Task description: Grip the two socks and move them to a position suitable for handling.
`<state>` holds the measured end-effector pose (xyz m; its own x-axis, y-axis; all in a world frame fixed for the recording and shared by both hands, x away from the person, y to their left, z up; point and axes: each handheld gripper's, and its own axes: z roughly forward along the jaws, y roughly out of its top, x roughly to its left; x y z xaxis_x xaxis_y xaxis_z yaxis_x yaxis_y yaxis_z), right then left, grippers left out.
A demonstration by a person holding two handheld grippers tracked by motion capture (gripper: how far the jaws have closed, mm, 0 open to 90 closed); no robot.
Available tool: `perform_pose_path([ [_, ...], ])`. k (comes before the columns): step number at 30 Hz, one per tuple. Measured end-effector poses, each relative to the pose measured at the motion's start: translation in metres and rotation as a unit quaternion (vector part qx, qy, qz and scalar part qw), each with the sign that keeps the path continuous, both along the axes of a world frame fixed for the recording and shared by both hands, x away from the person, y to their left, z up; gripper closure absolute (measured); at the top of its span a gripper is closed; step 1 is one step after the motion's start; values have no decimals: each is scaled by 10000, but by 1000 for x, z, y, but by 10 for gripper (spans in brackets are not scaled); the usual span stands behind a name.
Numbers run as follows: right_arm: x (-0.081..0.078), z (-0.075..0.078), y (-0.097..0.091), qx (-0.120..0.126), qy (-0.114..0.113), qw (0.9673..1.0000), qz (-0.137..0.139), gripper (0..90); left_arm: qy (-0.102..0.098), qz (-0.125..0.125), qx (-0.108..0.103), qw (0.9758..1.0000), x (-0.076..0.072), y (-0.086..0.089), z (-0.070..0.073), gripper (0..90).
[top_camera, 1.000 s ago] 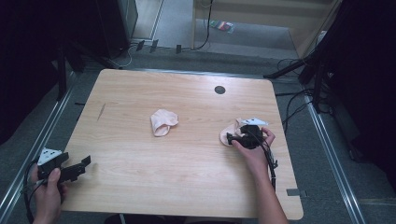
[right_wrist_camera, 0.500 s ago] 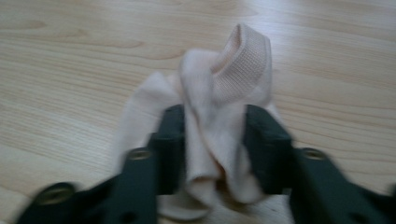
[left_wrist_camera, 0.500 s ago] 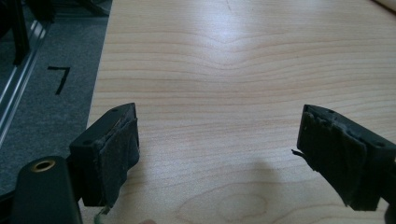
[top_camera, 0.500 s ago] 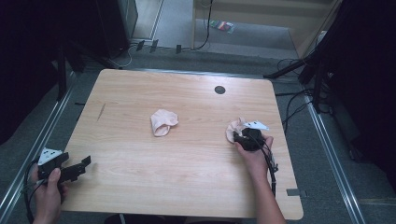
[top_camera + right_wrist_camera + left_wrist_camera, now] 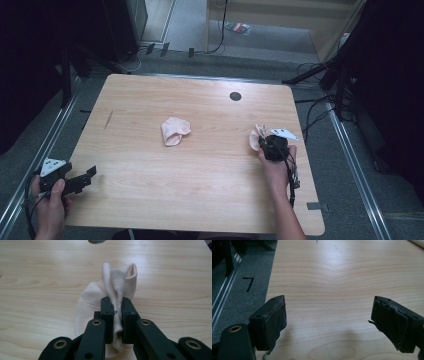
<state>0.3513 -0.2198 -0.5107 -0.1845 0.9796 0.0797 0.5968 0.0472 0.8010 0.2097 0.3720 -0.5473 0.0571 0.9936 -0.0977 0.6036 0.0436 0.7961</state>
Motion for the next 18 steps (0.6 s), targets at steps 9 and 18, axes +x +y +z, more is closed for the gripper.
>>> perform_pose_path([
  [9, -27, 31, 6, 162, -204, 9996, 130, 834, -214, -124, -49, 9997, 1, -25, 20, 138],
  [18, -49, 38, 12, 121, -388, 9991, 130, 834, -259, -532, -15, 9982, 8, -66, 36, 135],
])
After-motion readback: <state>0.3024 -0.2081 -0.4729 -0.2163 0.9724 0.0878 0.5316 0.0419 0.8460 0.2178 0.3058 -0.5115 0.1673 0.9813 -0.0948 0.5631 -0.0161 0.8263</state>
